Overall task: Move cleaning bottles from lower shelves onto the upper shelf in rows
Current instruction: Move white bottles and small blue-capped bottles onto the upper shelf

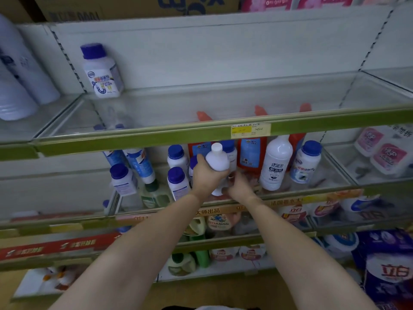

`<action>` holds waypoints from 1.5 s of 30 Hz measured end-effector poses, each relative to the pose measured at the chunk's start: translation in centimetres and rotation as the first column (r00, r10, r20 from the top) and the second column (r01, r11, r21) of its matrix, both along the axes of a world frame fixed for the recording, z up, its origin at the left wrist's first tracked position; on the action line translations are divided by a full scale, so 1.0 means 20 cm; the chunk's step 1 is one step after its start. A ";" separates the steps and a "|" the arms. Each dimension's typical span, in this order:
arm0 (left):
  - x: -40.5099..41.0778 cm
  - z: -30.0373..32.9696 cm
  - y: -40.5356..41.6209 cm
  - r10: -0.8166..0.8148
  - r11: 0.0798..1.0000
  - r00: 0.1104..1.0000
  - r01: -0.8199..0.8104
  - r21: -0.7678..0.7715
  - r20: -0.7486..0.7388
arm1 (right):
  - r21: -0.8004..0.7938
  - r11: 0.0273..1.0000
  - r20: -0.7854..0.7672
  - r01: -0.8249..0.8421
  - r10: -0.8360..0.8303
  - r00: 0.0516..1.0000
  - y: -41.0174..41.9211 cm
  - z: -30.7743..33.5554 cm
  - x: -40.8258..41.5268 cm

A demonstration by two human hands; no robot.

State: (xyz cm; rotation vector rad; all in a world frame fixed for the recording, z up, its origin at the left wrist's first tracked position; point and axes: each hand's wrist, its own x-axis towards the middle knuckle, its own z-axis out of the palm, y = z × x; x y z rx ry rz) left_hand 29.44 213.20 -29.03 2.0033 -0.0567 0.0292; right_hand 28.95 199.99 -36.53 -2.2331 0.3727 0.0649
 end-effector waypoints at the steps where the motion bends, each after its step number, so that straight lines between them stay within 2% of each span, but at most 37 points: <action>1: -0.03 -0.01 0.02 -0.005 1.000 1.000 0.006 -0.012 0.023 | 0.000 1.000 0.021 0.000 0.000 1.000 0.01 0.00 -0.01; 5: -0.11 -0.01 0.12 -0.016 0.999 0.998 0.019 -0.042 0.060 | -0.018 1.000 0.081 0.009 -0.007 0.997 0.07 0.01 -0.07; 9: -0.19 -0.01 0.27 -0.046 0.995 0.999 0.048 -0.083 0.023 | 0.035 0.999 -0.022 -0.035 0.036 0.999 0.19 0.02 -0.16; 14: -0.34 -0.09 0.61 -0.020 0.989 0.974 -0.013 -0.145 -0.224 | 0.077 0.983 -0.271 -0.168 0.183 0.945 0.54 0.08 -0.42; 16: -0.42 -0.14 0.77 0.010 0.978 0.944 -0.078 -0.194 -0.329 | 0.097 0.973 -0.294 -0.209 0.229 0.928 0.71 0.05 -0.53; 19: -0.53 -0.22 1.00 0.051 0.980 0.902 -0.128 -0.151 -0.428 | 0.217 0.962 -0.258 -0.166 0.221 0.941 0.96 -0.05 -0.68; 22: -0.61 -0.31 1.20 0.050 0.976 0.834 -0.157 -0.148 -0.550 | 0.287 0.953 -0.267 -0.098 0.178 0.947 1.20 -0.06 -0.85; 25: -0.67 -0.45 1.39 -0.070 0.937 0.720 -0.191 -0.294 -0.691 | 0.277 0.951 -0.330 -0.140 0.231 0.915 1.37 -0.10 -0.96; 31: -0.83 -0.61 1.76 -0.256 0.951 0.540 -0.009 -0.309 -0.802 | 0.254 0.953 -0.538 -0.164 0.280 0.795 1.60 -0.21 -1.14; 34: -0.88 -0.67 1.92 -0.253 0.938 0.571 -0.053 -0.343 -0.781 | 0.277 0.947 -0.611 -0.160 0.302 0.732 1.68 -0.26 -1.19; 36: -0.93 -0.69 1.97 -0.245 0.905 0.594 -0.143 -0.401 -0.766 | 0.319 0.935 -0.661 -0.157 0.338 0.670 1.71 -0.28 -1.21; 39: -0.98 -0.71 2.01 -0.260 0.834 0.567 -0.277 -0.478 -0.782 | 0.394 0.910 -0.706 -0.130 0.390 0.591 1.75 -0.27 -1.24; 42: -1.00 -0.73 2.02 -0.253 0.808 0.570 -0.320 -0.495 -0.782 | 0.467 0.882 -0.714 -0.059 0.415 0.563 1.80 -0.26 -1.28; 45: -0.99 -0.69 2.02 -0.135 0.830 0.611 -0.360 -0.426 -0.780 | 0.501 0.866 -0.688 -0.006 0.402 0.604 1.84 -0.27 -1.32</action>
